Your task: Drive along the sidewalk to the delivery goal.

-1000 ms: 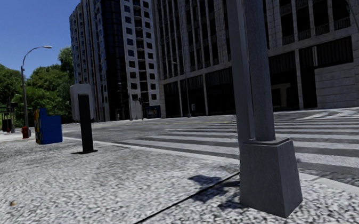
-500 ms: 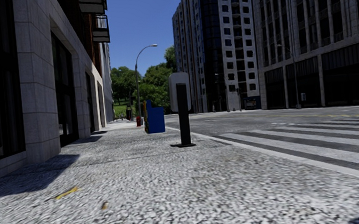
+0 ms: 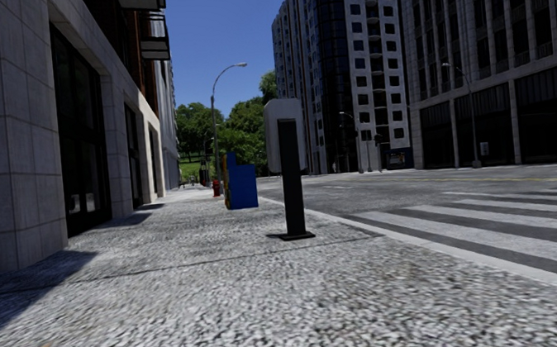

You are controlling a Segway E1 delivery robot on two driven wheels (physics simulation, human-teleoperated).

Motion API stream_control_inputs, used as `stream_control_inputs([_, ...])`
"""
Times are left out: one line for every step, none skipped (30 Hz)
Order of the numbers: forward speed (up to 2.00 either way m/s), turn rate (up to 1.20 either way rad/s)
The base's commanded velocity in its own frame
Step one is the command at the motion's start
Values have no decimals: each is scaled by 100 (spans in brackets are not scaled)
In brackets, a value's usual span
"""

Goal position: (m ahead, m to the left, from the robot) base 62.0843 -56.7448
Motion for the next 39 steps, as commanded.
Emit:
stream_control_inputs([169, 0])
stream_control_inputs([169, 0])
stream_control_inputs([169, 0])
stream_control_inputs([169, 0])
stream_control_inputs([169, 0])
stream_control_inputs([169, 0])
stream_control_inputs([169, -68])
stream_control_inputs([169, -87])
stream_control_inputs([169, -95])
stream_control_inputs([169, -99])
stream_control_inputs([169, -99])
stream_control_inputs([169, -102])
stream_control_inputs([169, -103])
stream_control_inputs([169, -103])
stream_control_inputs([169, -103])
stream_control_inputs([169, -103])
stream_control_inputs([169, -103])
stream_control_inputs([169, -103])
stream_control_inputs([169, -103])
stream_control_inputs([169, -103])
stream_control_inputs([169, -103])
stream_control_inputs([169, -103])
stream_control_inputs([169, -103])
stream_control_inputs([169, -103])
stream_control_inputs([169, -103])
stream_control_inputs([169, -103])
stream_control_inputs([169, -103])
stream_control_inputs([169, -103])
stream_control_inputs([169, -103])
stream_control_inputs([169, -103])
stream_control_inputs([169, -103])
stream_control_inputs([169, -103])
stream_control_inputs([169, -103])
stream_control_inputs([169, -92])
stream_control_inputs([169, -39])
stream_control_inputs([169, -39])
stream_control_inputs([169, -1])
stream_control_inputs([169, 0])
stream_control_inputs([169, 0])
